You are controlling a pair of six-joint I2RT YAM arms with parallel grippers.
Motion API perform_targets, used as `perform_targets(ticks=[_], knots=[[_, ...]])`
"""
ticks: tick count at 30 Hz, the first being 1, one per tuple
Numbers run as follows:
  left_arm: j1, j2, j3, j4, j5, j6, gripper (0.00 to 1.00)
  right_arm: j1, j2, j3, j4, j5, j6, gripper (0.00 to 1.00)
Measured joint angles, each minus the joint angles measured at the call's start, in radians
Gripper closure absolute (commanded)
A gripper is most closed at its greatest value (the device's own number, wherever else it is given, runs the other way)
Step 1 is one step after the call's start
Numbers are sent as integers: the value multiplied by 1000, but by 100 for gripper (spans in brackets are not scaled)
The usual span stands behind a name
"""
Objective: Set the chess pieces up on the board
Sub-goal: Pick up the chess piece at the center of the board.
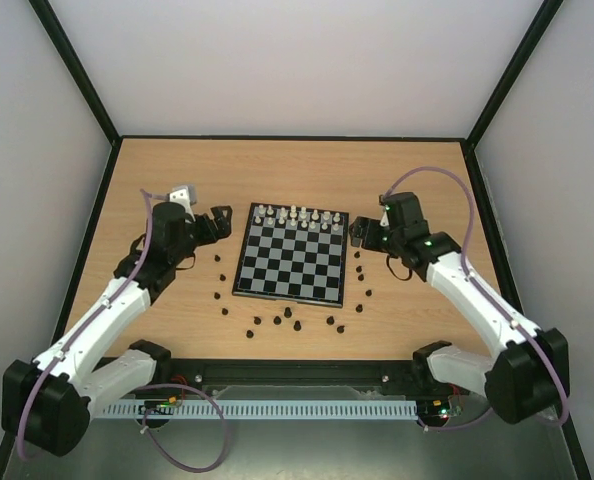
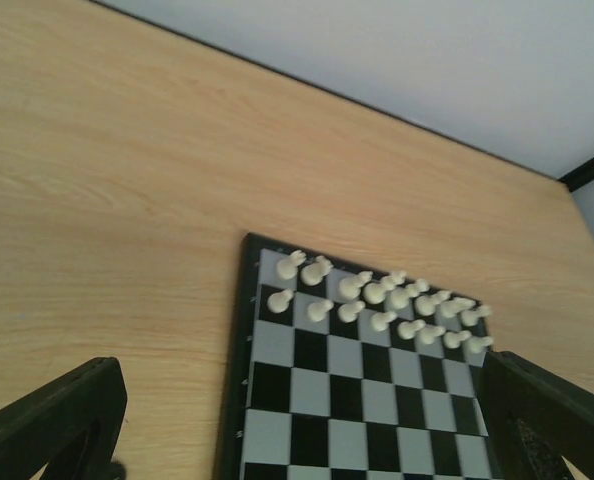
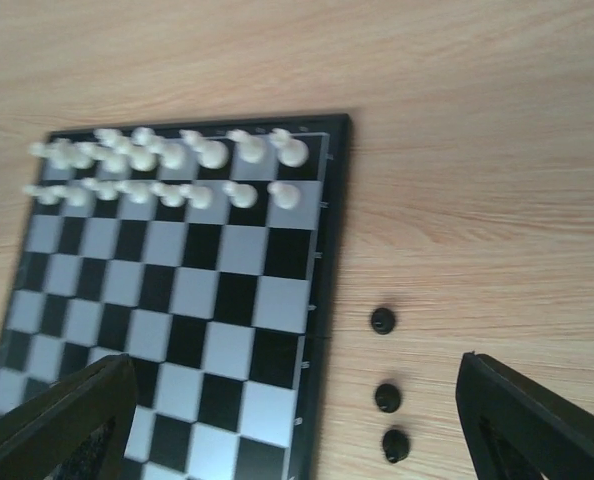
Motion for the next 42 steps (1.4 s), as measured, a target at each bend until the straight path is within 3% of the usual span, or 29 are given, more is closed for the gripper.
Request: perform_targets(ticks=[9,23,42], knots=[[-6,81,-11,-2,-61,-13,1,20,179,4,-7,189,-7,15],[-51,218,-58,29,-63,-17,1,30,412,56,10,221,-38,52],[-101,280,-46,31,-106,-18,1,59,531,82,14,207,-47,73]])
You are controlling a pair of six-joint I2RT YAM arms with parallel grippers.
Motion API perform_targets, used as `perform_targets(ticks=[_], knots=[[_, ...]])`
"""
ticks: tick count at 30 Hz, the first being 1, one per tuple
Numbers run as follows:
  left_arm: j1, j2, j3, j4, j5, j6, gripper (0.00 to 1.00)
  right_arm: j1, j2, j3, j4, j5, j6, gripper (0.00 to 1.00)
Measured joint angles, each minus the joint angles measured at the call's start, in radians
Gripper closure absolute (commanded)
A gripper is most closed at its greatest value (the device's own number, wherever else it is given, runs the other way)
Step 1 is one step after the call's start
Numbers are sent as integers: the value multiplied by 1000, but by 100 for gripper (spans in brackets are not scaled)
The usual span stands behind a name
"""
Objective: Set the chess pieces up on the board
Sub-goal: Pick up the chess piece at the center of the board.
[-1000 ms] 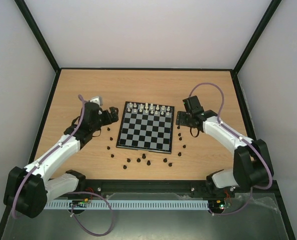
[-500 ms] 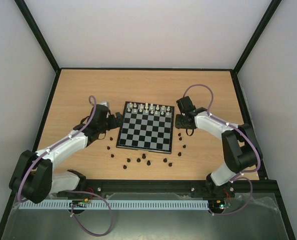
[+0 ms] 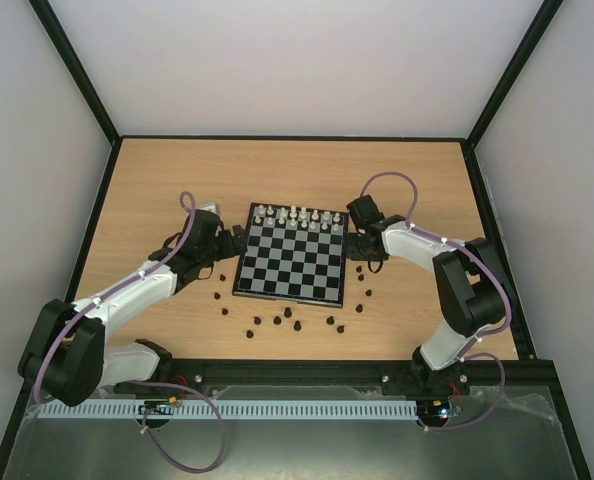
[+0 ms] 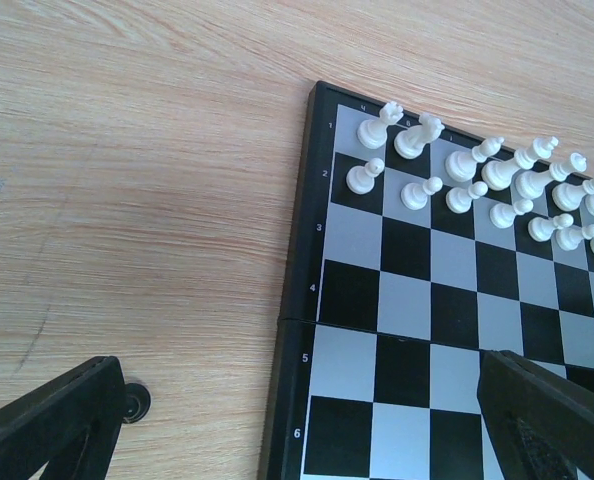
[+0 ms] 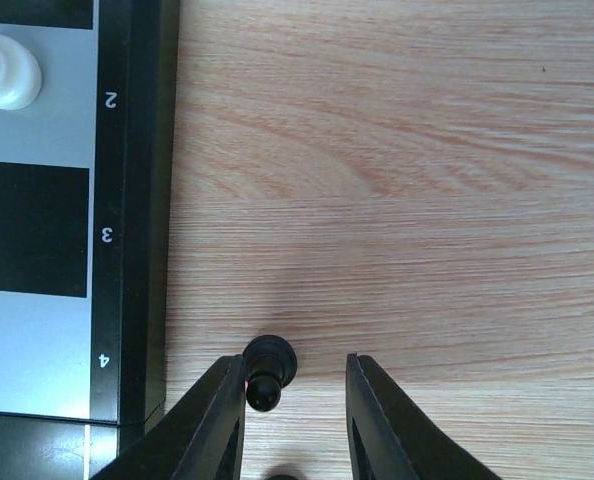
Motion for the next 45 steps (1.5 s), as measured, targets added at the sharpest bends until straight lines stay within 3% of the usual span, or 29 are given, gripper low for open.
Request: perform_targets(ticks=[7,14,24,35,45], knots=[[-4,0,0,0,-4,0,1,0,8,1,1,1,1,78],[-4,0,0,0,-5,0,1,0,19,19,12,3,3,91],[-4,0,0,0,-5,0,1,0,19,20,15,8,3,85],[-6,-1,0,0,-8,0,1,5,19,19,15,8,3,89],[-7,-2,0,0,-10,0,1,11,19,18,14,13,3,86]])
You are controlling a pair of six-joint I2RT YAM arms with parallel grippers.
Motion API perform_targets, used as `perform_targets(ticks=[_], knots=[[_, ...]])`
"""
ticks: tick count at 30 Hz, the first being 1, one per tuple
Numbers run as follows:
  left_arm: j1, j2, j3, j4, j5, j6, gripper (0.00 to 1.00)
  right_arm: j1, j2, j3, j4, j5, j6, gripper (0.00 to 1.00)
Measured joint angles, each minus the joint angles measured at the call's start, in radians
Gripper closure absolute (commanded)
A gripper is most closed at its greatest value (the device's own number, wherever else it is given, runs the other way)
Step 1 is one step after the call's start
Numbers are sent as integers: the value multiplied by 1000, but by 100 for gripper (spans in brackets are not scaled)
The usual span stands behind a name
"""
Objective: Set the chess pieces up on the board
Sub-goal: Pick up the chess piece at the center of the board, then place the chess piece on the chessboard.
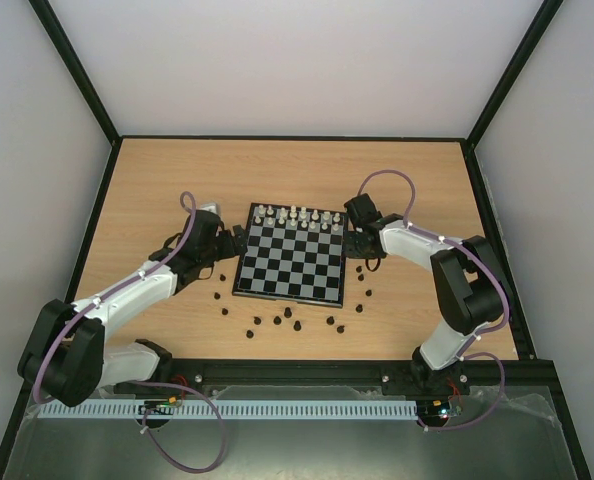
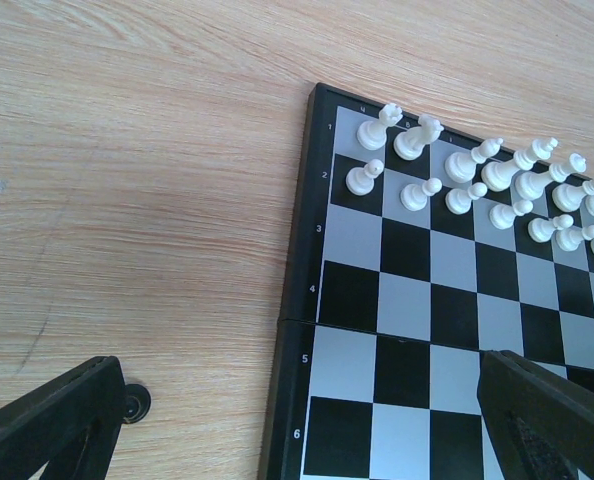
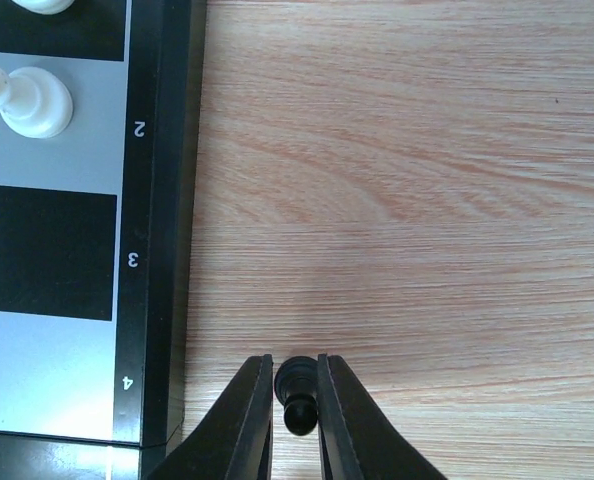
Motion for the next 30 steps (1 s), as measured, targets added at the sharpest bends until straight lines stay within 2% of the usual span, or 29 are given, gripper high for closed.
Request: perform_targets(ticks=[9,14,21,30], knots=[[-2,0,0,0,0,0,1,0,0,-5,-2,11,0,87],[-3,0,0,0,0,0,1,0,0,-8,-2,18,0,98],[-3,0,0,0,-1,0,1,10,-8,-9,-6,25,0,99],[-3,-8,0,0,-14,0,1,182,-142,34,-79,66,1,99]])
